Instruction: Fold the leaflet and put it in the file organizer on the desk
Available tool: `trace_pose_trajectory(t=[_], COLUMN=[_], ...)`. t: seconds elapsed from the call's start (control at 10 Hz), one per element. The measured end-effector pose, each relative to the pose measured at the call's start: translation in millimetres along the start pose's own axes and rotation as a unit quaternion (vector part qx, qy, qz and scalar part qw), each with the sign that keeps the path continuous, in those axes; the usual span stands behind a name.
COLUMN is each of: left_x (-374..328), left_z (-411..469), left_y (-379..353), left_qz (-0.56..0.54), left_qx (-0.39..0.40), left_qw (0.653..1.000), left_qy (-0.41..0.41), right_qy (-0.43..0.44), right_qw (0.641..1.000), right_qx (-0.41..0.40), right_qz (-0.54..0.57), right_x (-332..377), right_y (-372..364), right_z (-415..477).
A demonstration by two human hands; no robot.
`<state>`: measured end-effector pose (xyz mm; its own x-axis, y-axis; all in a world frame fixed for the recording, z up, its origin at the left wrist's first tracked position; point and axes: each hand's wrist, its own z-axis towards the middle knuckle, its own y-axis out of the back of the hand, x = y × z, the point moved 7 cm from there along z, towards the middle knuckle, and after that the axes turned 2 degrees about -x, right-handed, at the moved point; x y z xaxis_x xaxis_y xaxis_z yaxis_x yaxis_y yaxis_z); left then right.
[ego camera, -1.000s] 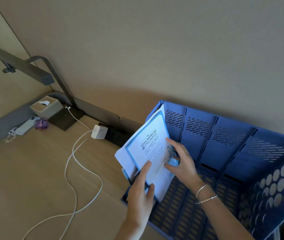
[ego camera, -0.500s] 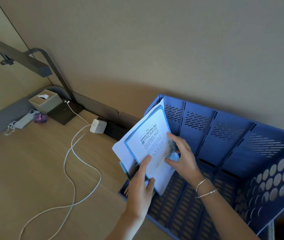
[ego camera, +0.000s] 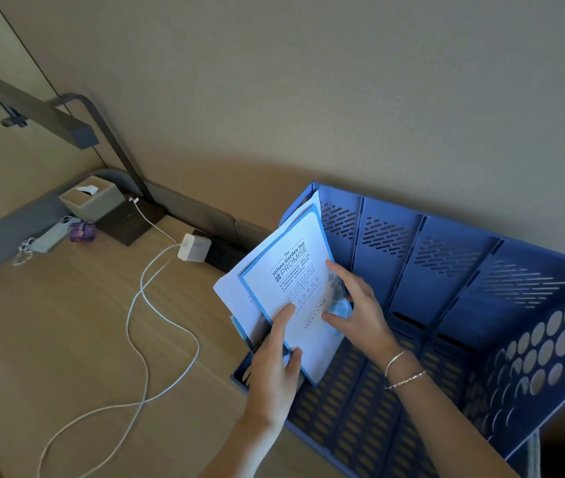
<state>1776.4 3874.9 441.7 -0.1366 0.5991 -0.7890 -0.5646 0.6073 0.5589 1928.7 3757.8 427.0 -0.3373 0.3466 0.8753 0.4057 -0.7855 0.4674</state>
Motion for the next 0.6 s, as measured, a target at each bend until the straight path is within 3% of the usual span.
trace_pose_trajectory(t=[0.6], left_x=[-18], left_z=[-26], left_y=[34], left_qz=[0.007], left_qx=[0.034], left_qw=[0.999], left_qy=[-0.035], right_qy=[-0.007], right_qw=[0.998], right_qx=[-0.057], right_qz=[-0.015], right_x=[22], right_y=[25], right_z=[-38])
